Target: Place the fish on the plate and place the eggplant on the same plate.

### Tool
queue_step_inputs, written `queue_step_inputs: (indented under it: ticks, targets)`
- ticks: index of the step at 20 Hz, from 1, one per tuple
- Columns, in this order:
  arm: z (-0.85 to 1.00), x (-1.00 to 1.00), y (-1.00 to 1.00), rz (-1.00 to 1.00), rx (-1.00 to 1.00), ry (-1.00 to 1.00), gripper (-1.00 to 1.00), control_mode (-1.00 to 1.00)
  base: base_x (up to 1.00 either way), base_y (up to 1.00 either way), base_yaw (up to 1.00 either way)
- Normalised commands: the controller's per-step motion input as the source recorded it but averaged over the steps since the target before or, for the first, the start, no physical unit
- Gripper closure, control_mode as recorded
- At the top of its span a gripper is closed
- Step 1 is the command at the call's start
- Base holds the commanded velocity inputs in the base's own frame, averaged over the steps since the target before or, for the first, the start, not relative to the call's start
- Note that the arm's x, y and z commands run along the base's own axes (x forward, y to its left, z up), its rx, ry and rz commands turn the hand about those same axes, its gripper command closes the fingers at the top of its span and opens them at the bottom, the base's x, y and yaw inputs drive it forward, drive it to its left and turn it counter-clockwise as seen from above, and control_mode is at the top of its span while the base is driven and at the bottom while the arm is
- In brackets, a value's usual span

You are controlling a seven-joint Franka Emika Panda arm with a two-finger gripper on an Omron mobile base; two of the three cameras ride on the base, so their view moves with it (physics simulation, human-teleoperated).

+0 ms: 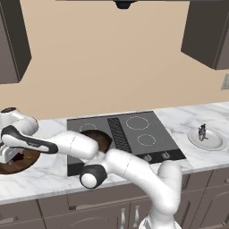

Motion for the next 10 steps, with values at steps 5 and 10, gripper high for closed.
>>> queue_step_inputs:
  ticks: [5, 10]
  targets:
    - [0.06, 0.56, 0.54, 0.03, -0.18, 0.2, -1.0, -1.0, 0.0, 0.0, 0.0]
    - [0.08, 0.32, 0.58, 0.0, -0.21, 0.05, -1.0, -1.0, 0.0, 0.0, 0.0]
